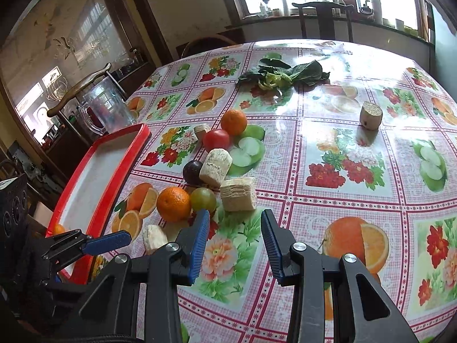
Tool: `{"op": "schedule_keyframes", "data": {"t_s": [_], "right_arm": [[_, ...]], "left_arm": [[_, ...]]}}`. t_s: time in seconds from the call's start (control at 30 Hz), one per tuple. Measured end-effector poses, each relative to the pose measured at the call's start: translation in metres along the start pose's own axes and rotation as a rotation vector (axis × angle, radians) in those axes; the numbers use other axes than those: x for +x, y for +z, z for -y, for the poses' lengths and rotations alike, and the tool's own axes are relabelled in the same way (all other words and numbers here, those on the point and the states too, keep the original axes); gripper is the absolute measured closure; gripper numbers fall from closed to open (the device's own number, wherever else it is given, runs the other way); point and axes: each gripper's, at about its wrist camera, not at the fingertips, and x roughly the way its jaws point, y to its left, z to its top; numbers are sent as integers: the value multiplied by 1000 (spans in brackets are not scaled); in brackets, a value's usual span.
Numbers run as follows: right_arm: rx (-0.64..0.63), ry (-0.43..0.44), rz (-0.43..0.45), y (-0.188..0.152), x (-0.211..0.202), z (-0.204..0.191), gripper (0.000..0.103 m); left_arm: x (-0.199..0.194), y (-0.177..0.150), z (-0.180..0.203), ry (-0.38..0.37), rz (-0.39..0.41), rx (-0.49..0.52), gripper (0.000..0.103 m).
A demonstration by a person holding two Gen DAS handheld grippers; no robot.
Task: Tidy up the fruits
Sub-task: 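Grasp the beige cylinder with the left tool while the right tool grasps the beige block, then carry the beige cylinder in the left tool while the right tool carries the block to the tray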
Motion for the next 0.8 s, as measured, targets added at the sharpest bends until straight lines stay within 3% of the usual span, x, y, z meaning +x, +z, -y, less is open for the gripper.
{"op": "schedule_keyframes", "data": {"t_s": [0.23,0.4,0.8], "right_arm": [[18,0,-20,8,27,5,65],[14,-10,-3,9,26,5,71],[15,33,48,-12,-22,-14,71]], "left_arm": [[17,12,-3,-8,8,4,55],[19,13,-1,-46,17,18,75],[-15,4,-12,-52,80,-23,75]]}}
